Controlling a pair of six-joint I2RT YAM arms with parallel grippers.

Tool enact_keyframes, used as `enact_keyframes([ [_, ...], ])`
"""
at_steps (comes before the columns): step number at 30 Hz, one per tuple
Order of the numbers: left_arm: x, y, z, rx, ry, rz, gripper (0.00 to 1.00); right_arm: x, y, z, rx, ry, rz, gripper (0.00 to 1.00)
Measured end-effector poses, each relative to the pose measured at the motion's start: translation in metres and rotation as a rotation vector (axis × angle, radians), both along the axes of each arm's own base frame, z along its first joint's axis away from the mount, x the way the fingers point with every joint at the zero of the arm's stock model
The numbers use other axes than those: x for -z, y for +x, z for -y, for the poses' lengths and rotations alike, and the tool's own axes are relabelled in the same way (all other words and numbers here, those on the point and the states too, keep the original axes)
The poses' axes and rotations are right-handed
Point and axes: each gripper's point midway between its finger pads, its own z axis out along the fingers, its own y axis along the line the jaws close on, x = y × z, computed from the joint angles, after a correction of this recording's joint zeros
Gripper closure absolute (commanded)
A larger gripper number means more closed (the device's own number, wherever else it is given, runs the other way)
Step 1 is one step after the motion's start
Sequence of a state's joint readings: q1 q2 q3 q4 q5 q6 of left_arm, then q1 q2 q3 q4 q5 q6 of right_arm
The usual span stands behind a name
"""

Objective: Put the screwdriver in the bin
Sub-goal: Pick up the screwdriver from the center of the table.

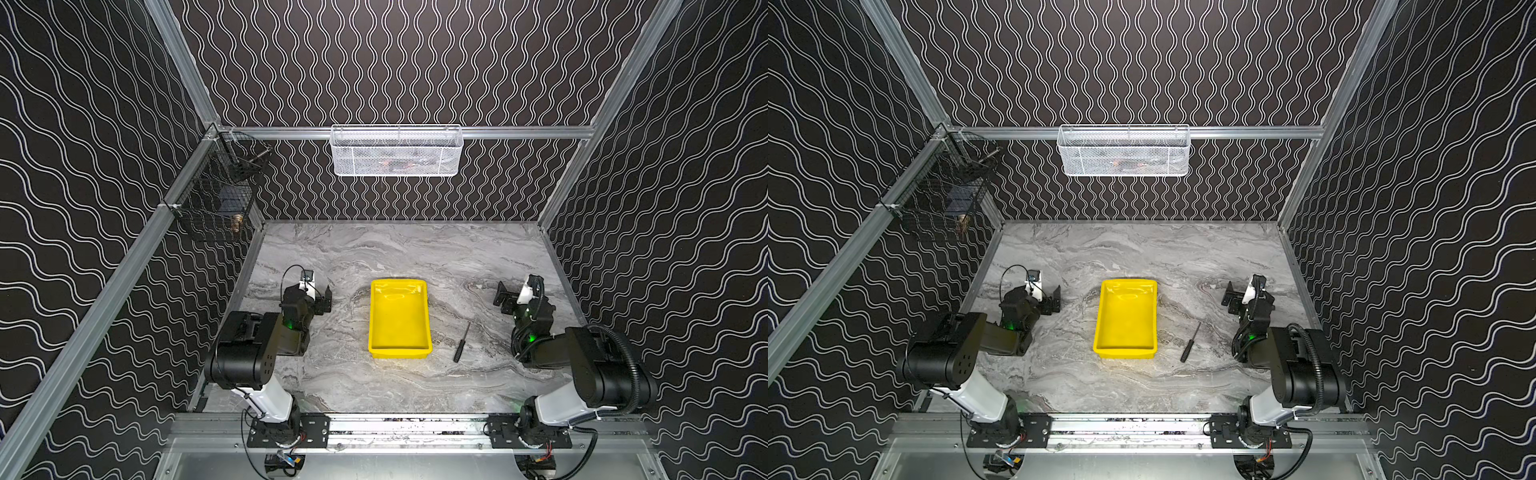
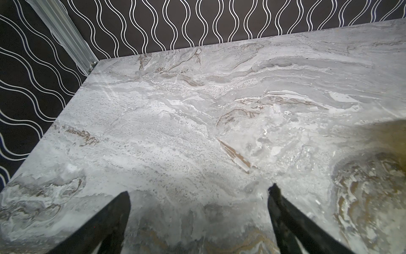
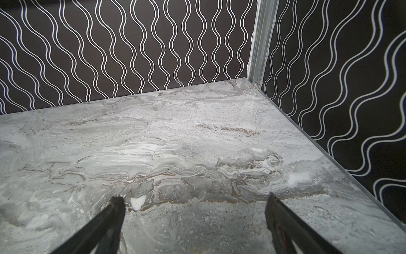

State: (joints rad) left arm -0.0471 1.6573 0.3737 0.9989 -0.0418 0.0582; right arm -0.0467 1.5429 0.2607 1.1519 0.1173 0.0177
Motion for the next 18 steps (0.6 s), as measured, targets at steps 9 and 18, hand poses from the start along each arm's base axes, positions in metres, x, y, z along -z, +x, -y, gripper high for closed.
enact_keyframes([
  [9,0.000,0.001,0.000,0.000,0.000,-0.002,0.01,-0.001,0.002,-0.008,-0.050,0.001,0.001,0.01],
  [18,-0.066,0.020,-0.008,-0.106,0.029,0.064,0.01,-0.046,0.017,-0.006,-0.033,0.029,0.024,0.01],
])
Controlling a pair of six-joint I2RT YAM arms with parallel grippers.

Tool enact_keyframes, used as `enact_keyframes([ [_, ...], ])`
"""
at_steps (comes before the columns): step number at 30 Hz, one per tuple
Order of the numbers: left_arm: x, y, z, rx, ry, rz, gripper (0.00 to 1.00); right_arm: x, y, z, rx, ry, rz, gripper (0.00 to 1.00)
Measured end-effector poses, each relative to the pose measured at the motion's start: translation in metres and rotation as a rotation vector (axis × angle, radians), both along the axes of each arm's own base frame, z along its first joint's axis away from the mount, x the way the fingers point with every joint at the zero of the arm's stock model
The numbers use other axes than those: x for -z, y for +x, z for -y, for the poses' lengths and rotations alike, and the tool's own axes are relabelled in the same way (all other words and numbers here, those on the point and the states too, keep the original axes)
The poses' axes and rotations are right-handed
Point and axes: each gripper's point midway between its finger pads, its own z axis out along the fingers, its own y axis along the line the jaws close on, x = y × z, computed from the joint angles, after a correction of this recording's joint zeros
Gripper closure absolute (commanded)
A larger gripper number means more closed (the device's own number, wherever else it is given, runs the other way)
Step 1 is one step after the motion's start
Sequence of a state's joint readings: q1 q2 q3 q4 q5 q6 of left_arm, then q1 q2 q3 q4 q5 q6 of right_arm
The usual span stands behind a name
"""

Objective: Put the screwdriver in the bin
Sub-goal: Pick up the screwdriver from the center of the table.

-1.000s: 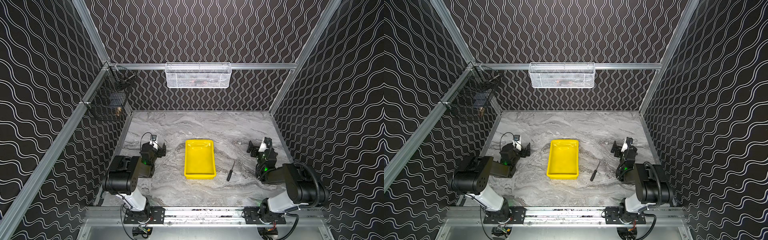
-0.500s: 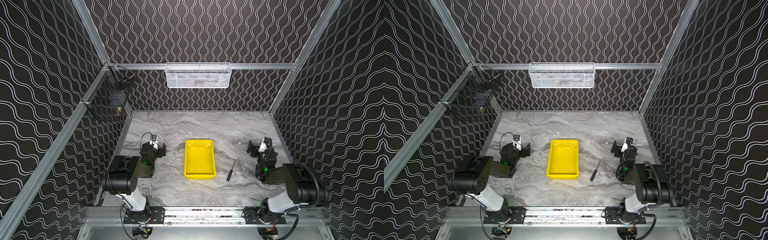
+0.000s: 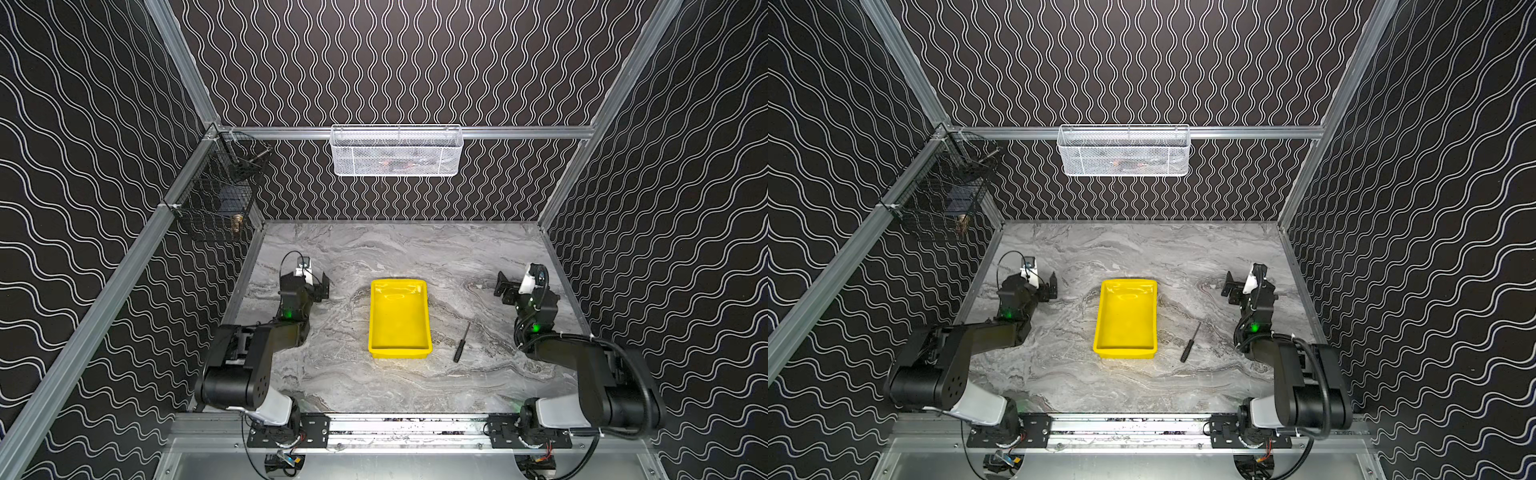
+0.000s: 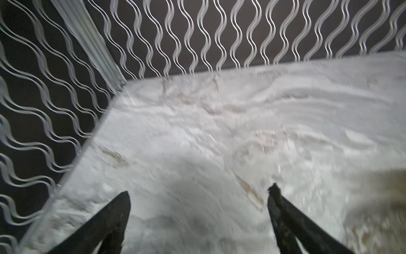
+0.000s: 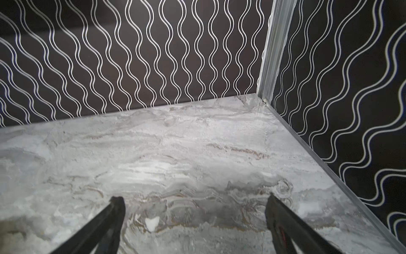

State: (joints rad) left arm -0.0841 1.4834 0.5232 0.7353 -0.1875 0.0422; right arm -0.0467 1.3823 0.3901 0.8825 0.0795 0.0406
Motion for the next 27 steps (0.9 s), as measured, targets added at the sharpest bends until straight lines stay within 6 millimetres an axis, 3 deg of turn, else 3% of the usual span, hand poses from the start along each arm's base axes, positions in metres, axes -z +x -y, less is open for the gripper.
enact_keyframes([
  [5,-0.061,0.000,-0.003,-0.061,-0.063,0.058,0.01,-0.017,-0.004,0.002,0.028,0.074,-0.047,0.01],
  [9,-0.110,0.002,0.001,-0.092,-0.160,0.076,0.01,-0.049,-0.005,-0.009,-0.021,0.139,-0.060,0.01],
  [12,-0.128,-0.002,0.008,-0.102,-0.221,0.038,0.01,-0.064,-0.007,-0.018,-0.060,0.194,-0.095,0.02],
  [15,-0.137,-0.011,0.014,-0.106,-0.299,-0.023,0.01,-0.063,-0.010,-0.033,-0.101,0.267,-0.180,0.04],
  [18,-0.139,-0.023,0.026,-0.070,-0.365,-0.108,0.01,-0.043,-0.020,-0.060,-0.163,0.326,-0.300,0.05],
  [24,-0.139,-0.043,0.039,-0.003,-0.353,-0.231,0.01,-0.008,-0.067,-0.117,-0.238,0.372,-0.484,0.01],
  [27,-0.123,-0.048,0.042,0.027,-0.309,-0.292,0.01,0.007,-0.084,-0.127,-0.221,0.383,-0.545,0.01],
])
